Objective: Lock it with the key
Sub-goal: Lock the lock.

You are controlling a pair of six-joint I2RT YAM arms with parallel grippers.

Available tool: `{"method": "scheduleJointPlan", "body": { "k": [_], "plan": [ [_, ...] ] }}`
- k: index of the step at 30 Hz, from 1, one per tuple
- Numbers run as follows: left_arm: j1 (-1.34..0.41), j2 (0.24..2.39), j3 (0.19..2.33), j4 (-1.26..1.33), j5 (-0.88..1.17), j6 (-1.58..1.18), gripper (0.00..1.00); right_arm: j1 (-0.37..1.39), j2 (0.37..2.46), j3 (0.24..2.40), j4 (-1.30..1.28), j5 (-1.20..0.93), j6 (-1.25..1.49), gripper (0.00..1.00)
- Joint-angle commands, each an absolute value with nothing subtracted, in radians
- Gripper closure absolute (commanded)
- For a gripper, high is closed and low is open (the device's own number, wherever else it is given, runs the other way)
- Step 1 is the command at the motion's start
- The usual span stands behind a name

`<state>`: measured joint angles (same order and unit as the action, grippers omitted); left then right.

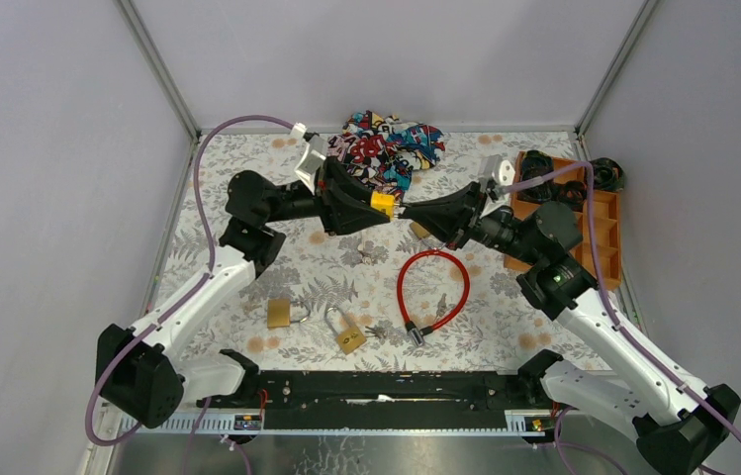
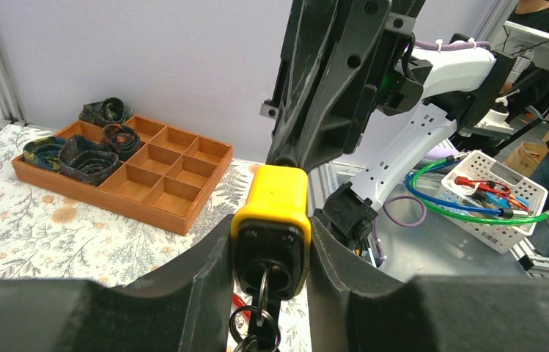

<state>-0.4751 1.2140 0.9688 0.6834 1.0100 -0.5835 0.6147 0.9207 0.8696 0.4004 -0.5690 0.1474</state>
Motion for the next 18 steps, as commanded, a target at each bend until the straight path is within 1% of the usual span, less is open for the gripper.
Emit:
{"method": "scheduleJointPlan", "body": {
  "k": [1,4,9,12,16,18],
  "plan": [
    [-0.434,1.154,1.078,0.772,0.89,-0.564,1.0,0.642,0.959,0.86,0.055,-0.758,0.11,1.0],
    [-0.447,1.153,1.064,0.77,0.892,-0.592,1.0,0.642,0.974,0.881,0.117,-0.769,0.135,1.0],
    [-0.515,1.143,1.022,0.56,0.9,-0.522,1.0,0.642,0.952,0.876,0.362,-0.703,0.307,1.0],
    [-0.563,1.155,0.981,0.475,0.876,-0.499,1.0,0.642,0.968,0.879,0.501,-0.722,0.395,1.0],
    [-0.662,1.174,0.975,0.519,0.855,-0.454,1.0,0.643,1.003,0.881,0.477,-0.738,0.37,1.0],
    [-0.689,1.201,1.011,0.48,0.853,-0.446,1.0,0.643,1.019,0.856,0.517,-0.741,0.393,1.0]
  ]
}}
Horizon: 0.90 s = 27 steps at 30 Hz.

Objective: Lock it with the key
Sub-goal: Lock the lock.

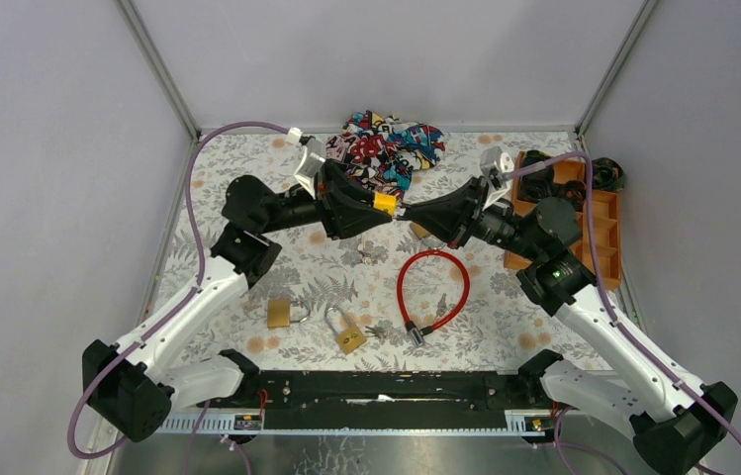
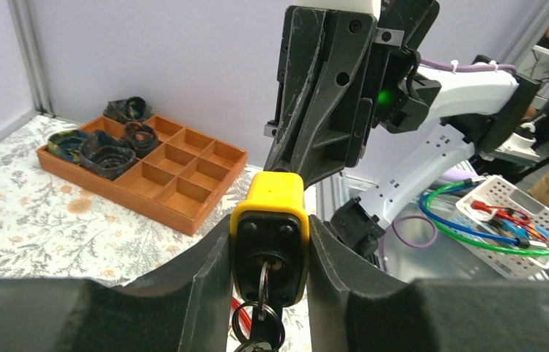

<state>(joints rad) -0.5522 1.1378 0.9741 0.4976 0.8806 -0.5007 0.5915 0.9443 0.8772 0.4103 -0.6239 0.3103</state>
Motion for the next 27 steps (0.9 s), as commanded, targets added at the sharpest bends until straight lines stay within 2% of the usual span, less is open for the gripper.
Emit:
{"method": "scheduleJointPlan", "body": {
  "k": [1,8,14,21,24,27],
  "plan": [
    [-0.694,1.224,1.028,0.456,0.861,-0.445,1.0,0.643,1.03,0.843,0.547,-0.746,0.414,1.0],
    [-0.707,1.303,1.101,0.369,0.91,-0.435,1.0,0.651,1.079,0.829,0.689,-0.762,0.458,1.0],
    [-0.719,1.323,0.984,0.41,0.91,-0.517,1.0,0.64,1.074,0.865,0.835,-0.79,0.555,1.0],
    [-0.724,1.321,0.946,0.428,0.885,-0.509,1.0,0.619,1.017,0.934,0.821,-0.805,0.576,1.0],
    [-0.724,1.302,0.945,0.414,0.873,-0.465,1.0,0.617,1.006,0.951,0.721,-0.802,0.522,1.0],
    [-0.708,1.248,0.937,0.395,0.844,-0.366,1.0,0.606,0.973,0.961,0.473,-0.772,0.394,1.0]
  ]
}}
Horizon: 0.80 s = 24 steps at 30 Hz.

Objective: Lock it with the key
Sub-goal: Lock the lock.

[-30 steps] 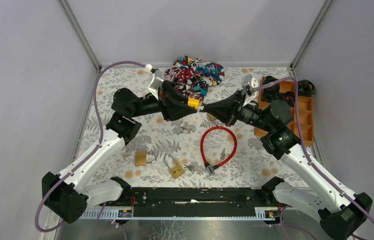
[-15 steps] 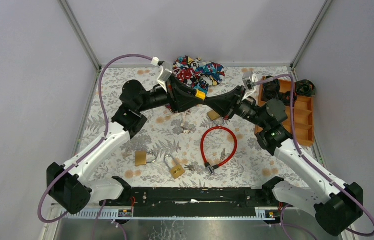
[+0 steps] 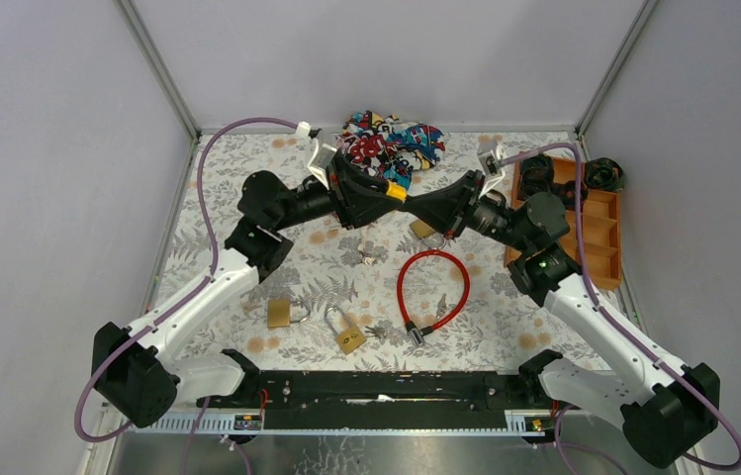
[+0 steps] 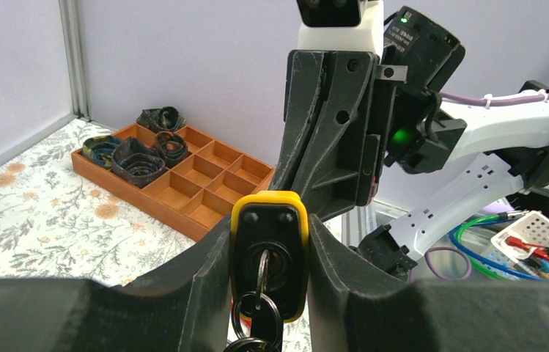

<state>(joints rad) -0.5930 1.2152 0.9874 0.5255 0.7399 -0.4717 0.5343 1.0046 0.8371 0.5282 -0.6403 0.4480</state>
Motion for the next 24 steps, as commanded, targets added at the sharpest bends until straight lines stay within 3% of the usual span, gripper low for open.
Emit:
{"method": "scheduleJointPlan", "body": {
  "k": [1,3,5,8,11,13,15,24],
  "plan": [
    [-0.692,1.233,0.933,0.405,0.843,-0.365,1.0,0.6,0.959,0.958,0.406,-0.759,0.363,0.93],
    [-0.651,1.206,0.923,0.447,0.857,-0.398,1.0,0.583,0.934,0.958,0.281,-0.771,0.296,0.68],
    [-0.617,1.177,0.918,0.48,0.87,-0.411,1.0,0.57,0.928,0.988,0.121,-0.789,0.201,0.51],
    [-0.594,1.126,0.912,0.473,0.89,-0.36,1.0,0.552,0.911,1.041,-0.128,-0.778,0.066,0.35],
    [-0.572,1.094,0.89,0.477,0.908,-0.383,1.0,0.537,0.909,1.082,-0.278,-0.805,-0.018,0.26],
    [-0.568,1.08,0.871,0.508,0.932,-0.409,1.0,0.535,0.938,1.113,-0.349,-0.841,-0.047,0.25],
    [-0.568,1.069,0.854,0.554,0.951,-0.43,1.0,0.535,0.968,1.115,-0.339,-0.885,-0.041,0.32],
    [-0.572,1.075,0.836,0.628,0.933,-0.509,1.0,0.542,1.0,1.023,0.068,-0.918,0.157,0.37]
  ]
}}
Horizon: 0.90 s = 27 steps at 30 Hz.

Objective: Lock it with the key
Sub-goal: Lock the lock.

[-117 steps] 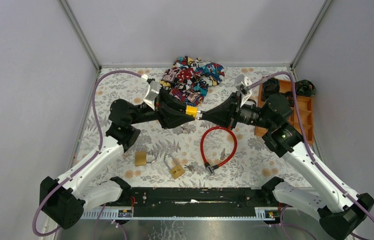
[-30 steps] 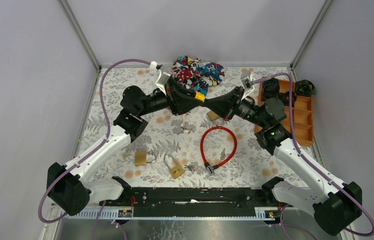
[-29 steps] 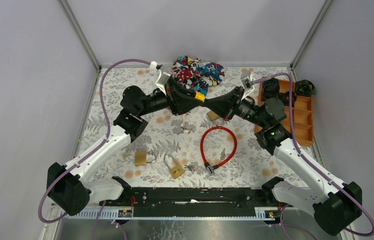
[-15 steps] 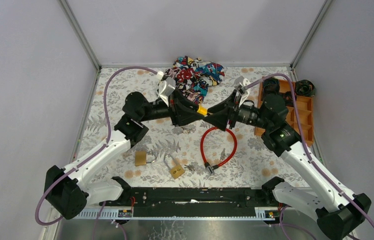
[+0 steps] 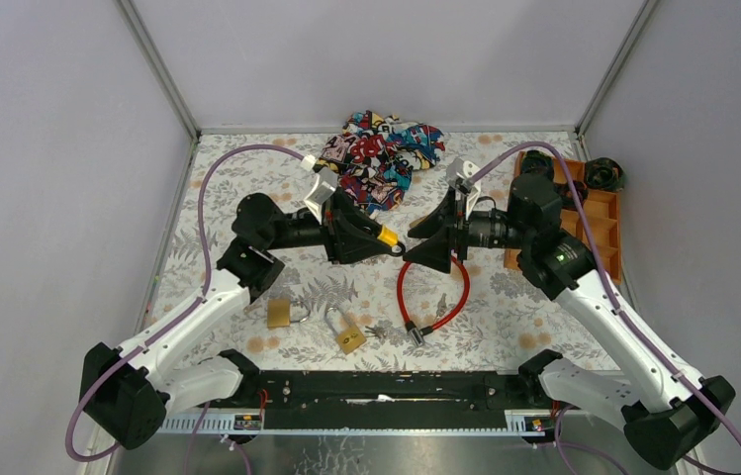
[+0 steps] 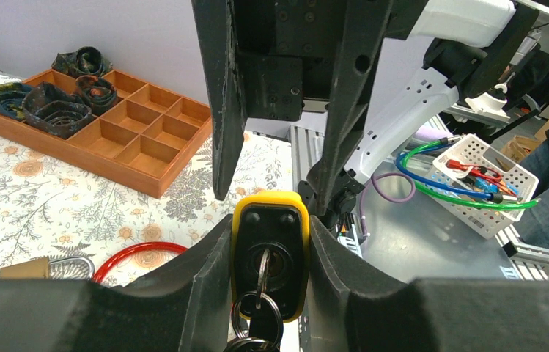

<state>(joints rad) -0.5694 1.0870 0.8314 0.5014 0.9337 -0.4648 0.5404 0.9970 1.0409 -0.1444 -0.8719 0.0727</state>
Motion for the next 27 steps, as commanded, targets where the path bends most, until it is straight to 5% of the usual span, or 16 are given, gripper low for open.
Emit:
{"method": "scheduleJointPlan", "body": {
  "k": [1,8,15,19,20,22,23,24,27],
  "plan": [
    [-0.572,1.076,0.836,0.634,0.93,-0.512,1.0,0.544,1.004,1.018,0.085,-0.927,0.162,0.39],
    [-0.584,1.092,0.838,0.653,0.916,-0.524,1.0,0.608,1.048,1.021,0.068,-0.91,0.149,0.53],
    [-0.593,1.095,0.839,0.654,0.923,-0.53,1.0,0.647,1.027,1.02,0.05,-0.833,0.109,1.0],
    [-0.592,1.081,0.827,0.606,0.935,-0.49,1.0,0.647,0.969,1.016,0.012,-0.784,0.059,1.0],
    [-0.592,1.077,0.822,0.596,0.95,-0.466,0.9,0.648,0.96,1.022,-0.021,-0.778,0.043,1.0],
    [-0.587,1.063,0.825,0.529,1.013,-0.386,0.34,0.645,0.949,1.041,-0.077,-0.773,0.008,1.0],
    [-0.581,1.056,0.837,0.469,1.042,-0.328,0.15,0.646,0.946,1.051,-0.106,-0.774,-0.02,1.0],
    [-0.57,1.05,0.853,0.388,1.073,-0.265,0.03,0.646,0.945,1.064,-0.136,-0.774,-0.04,1.0],
    [-0.486,1.047,0.914,0.112,1.183,-0.023,0.01,0.645,0.952,1.112,-0.247,-0.782,-0.108,1.0]
  ]
}}
